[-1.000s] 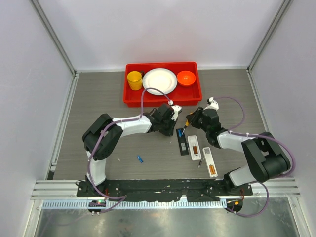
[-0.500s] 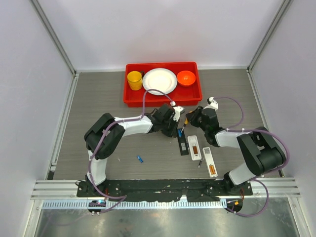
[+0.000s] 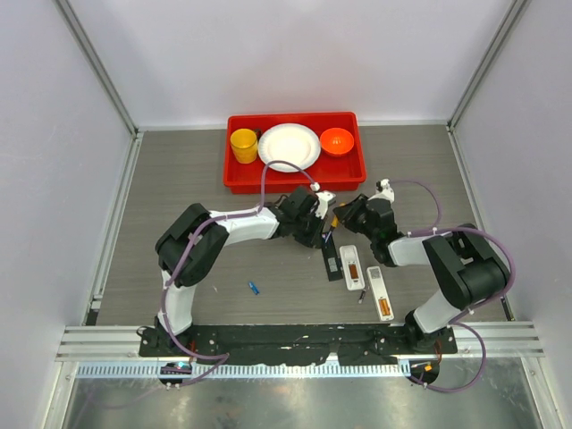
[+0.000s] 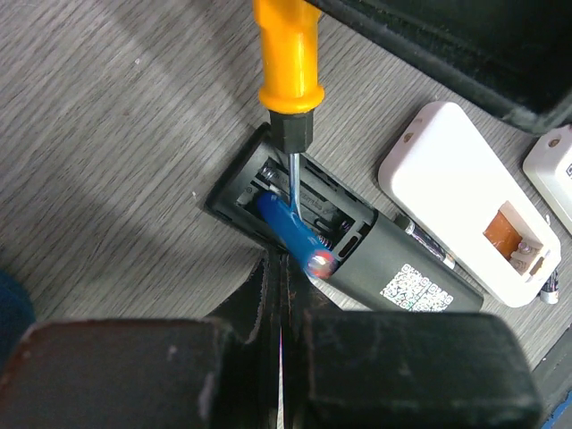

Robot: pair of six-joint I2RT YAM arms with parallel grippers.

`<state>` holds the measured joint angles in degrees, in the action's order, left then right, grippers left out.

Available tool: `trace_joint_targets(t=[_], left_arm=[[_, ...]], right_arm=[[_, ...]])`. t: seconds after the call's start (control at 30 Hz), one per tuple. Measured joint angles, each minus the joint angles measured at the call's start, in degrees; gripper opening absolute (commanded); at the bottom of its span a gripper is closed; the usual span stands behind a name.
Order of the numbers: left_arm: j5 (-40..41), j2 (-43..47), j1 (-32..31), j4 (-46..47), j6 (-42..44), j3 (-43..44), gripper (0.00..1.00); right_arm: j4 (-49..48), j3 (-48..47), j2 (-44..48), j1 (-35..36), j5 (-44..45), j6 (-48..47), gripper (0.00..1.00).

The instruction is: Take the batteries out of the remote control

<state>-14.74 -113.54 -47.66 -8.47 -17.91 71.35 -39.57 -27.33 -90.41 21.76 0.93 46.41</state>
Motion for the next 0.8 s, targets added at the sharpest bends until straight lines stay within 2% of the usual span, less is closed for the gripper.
trace_joint_targets(t=[0.27, 0.57, 0.67, 0.73, 0.77, 0.8], left_arm=[[0.0, -0.2, 0.0, -0.8, -0.1, 0.5, 0.0], [0.5, 0.0, 0.0, -0.3, 0.0, 0.2, 0.01], [1.6, 1.7, 0.0, 1.3, 0.0, -2.3, 0.12], [2.0, 3.4, 0.0, 2.1, 0.2, -4.6, 0.31], [2.1, 4.6, -0.1, 3.0, 0.3, -6.3, 0.45], [2.3, 6.1, -0.1, 4.0, 0.3, -8.2, 0.5]], right_arm=[[-2.7, 1.0, -1.1, -0.4, -2.5, 3.2, 0.01], [1.0, 1.0, 1.8, -0.3, -2.2, 2.0, 0.01], [2.0, 1.0, 3.9, 0.0, -2.6, 2.1, 0.01], [2.1, 1.0, 5.7, 0.3, -2.8, 2.0, 0.01], [2.1, 1.0, 6.5, 0.3, -3.0, 2.0, 0.01], [2.4, 1.0, 7.5, 0.3, -3.1, 2.0, 0.01]])
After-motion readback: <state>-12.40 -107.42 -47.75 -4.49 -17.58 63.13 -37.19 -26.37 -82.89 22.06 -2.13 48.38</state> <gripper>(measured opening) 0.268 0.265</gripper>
